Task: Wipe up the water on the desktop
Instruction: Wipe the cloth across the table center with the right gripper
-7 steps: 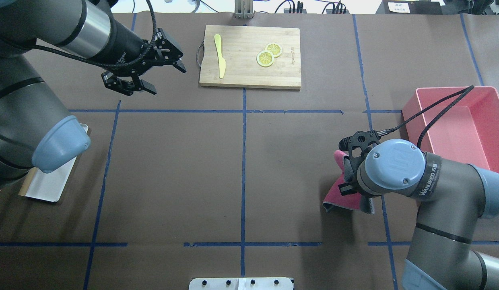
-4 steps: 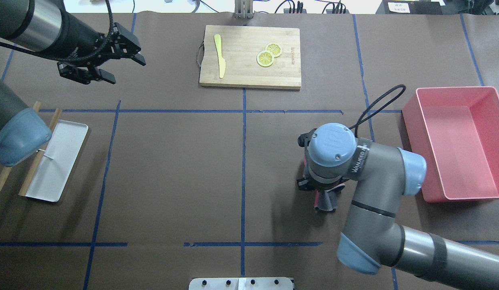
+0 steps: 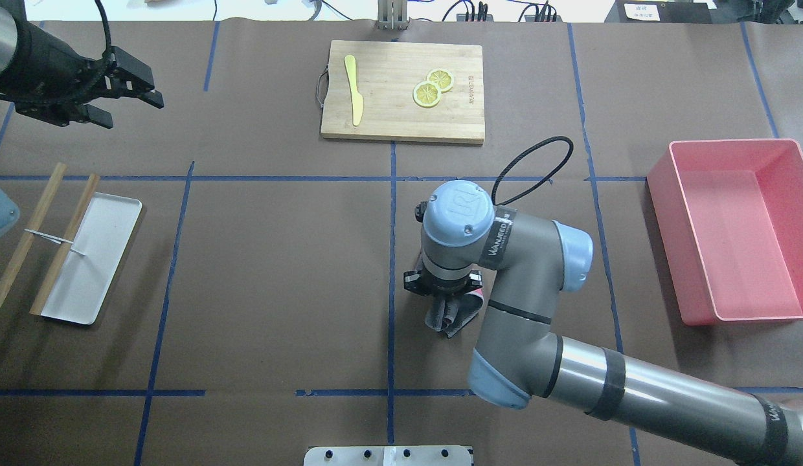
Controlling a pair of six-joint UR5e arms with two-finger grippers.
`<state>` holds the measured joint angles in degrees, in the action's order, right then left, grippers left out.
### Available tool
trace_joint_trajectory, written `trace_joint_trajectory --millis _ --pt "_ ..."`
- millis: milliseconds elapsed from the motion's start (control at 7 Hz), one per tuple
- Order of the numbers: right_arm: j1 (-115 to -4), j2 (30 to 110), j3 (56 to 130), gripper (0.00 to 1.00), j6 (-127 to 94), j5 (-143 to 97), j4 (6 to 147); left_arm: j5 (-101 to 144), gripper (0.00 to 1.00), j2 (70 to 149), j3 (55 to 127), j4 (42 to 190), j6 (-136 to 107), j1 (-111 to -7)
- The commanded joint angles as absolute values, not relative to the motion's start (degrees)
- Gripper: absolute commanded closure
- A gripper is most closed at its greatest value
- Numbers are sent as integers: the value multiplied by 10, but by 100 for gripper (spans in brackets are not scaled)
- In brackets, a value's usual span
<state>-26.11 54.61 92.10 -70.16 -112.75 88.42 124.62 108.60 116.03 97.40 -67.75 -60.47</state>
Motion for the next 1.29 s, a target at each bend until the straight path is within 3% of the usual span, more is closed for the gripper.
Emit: trace_joint_trajectory --millis 0,286,571,714,1143 --pt "-306 688 1047 100 -643 -1148 882 1246 15 1068 1162 974 -638 -620" --pt "-340 772 1108 100 -527 -1146 945 1245 10 1054 1162 974 -618 -623" --pt "-331 769 1077 100 -519 -1136 953 1245 10 1032 1161 975 -569 -630" --pt "-316 753 1076 100 -529 -1139 953 1245 10 1021 1160 975 -545 -635" --pt "-249 578 981 100 -675 -1138 952 1245 10 1017 1160 975 -538 -637"
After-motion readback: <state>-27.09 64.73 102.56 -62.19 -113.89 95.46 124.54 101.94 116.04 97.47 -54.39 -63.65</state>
